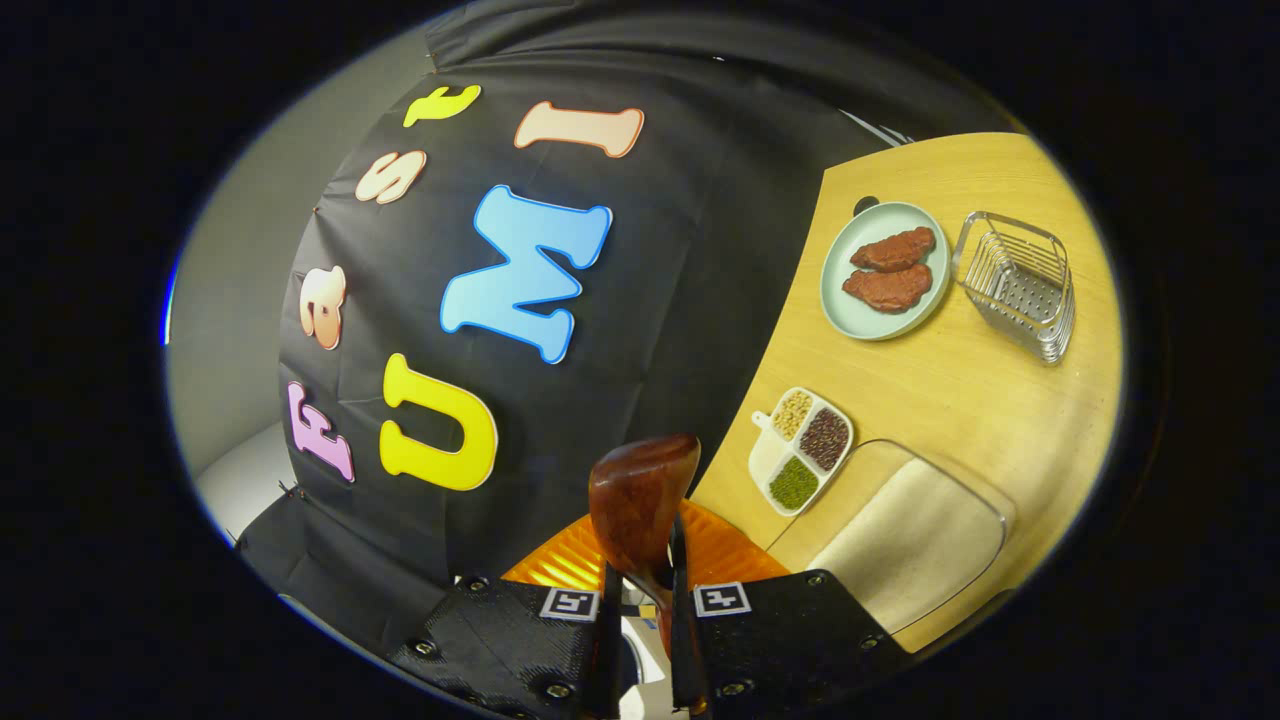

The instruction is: Close the left gripper, press the button to open the rice cooker; take a wooden spoon from the chopstick holder with the right hand, scoop a spoonful of rice and pour it into the rice cooker, then put the wooden spoon back into the chopstick holder.

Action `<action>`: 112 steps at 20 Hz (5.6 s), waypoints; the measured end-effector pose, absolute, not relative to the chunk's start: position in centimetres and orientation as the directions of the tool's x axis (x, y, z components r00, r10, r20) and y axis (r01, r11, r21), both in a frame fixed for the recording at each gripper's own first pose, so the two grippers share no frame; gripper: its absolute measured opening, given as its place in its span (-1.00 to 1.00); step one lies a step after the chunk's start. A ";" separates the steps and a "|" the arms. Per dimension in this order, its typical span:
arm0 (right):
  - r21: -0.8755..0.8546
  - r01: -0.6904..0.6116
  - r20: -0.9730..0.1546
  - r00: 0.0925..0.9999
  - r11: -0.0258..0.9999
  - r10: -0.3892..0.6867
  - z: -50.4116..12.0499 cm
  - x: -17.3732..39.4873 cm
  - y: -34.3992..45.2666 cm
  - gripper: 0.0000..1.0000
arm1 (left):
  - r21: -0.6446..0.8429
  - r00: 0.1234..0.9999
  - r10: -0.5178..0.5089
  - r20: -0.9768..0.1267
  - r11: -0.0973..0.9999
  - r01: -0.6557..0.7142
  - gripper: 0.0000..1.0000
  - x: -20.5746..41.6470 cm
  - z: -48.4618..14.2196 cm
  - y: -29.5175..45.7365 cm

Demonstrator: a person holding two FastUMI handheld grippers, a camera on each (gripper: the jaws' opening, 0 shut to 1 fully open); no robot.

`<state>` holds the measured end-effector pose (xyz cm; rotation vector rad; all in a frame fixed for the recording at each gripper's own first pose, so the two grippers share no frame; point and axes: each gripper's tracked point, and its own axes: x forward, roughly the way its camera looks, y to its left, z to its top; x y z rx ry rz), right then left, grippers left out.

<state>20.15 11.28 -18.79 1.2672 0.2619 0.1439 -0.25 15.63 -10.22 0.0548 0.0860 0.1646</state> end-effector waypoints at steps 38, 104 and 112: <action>0.355 -0.397 -0.124 0.878 0.847 0.463 -17.1 20.5 45.0 -0.61 | 0.087 0.903 0.398 -0.162 0.917 -0.389 1.00 -5.5 -15.2 26.6; 0.481 0.106 -0.068 0.994 0.871 -0.083 -16.7 21.4 -10.8 -0.61 | 0.081 0.987 0.127 -0.098 0.989 -0.120 1.00 -1.9 -9.5 2.4; 0.475 0.197 -0.155 0.978 0.858 -0.138 -22.9 21.4 -16.6 -0.61 | 0.102 0.986 0.131 -0.108 0.988 -0.120 1.00 -1.3 -9.1 -1.1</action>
